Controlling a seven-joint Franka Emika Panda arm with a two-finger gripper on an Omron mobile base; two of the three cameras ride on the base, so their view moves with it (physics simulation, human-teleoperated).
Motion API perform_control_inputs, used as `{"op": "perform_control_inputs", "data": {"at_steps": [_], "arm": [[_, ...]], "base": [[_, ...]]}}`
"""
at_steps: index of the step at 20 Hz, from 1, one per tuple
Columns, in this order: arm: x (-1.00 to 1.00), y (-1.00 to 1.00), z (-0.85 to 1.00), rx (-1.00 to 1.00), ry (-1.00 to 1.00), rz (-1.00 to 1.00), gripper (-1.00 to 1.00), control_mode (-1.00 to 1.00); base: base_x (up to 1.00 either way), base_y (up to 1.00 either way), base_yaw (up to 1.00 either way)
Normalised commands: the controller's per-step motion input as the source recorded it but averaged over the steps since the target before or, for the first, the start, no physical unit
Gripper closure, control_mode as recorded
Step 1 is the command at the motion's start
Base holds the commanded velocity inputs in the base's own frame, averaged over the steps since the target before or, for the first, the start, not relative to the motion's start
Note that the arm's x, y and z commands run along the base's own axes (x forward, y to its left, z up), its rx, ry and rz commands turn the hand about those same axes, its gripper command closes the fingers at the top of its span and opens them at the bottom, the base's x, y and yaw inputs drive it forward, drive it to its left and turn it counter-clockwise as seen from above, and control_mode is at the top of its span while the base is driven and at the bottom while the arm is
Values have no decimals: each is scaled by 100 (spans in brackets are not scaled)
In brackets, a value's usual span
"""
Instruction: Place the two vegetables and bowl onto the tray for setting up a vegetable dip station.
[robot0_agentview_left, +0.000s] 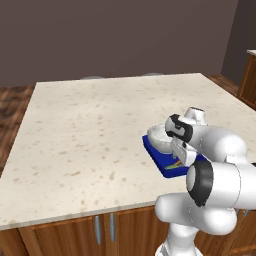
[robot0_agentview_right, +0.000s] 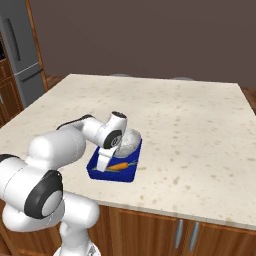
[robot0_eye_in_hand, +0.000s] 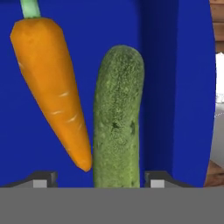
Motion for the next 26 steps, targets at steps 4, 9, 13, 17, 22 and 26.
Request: {"op": "perform_control_inputs", "data": {"at_steps": [4,9,13,17,22,26], "arm": [[4,8,-18,0,0,-3,-100,-100],[10,1,-28,0,-9,-1,-100,-100],[9,0,-22,0,-14,0,-100,-100],[5,0,-21,0,-16,0,-100,-100],[4,0,-16,0,-15,0,-100,-100],[6,0,-13,0,-14,0,-100,-100]], "base": [[0,0,0],[0,0,0],[0,0,0],[0,0,0],[0,0,0],[0,0,0]]}}
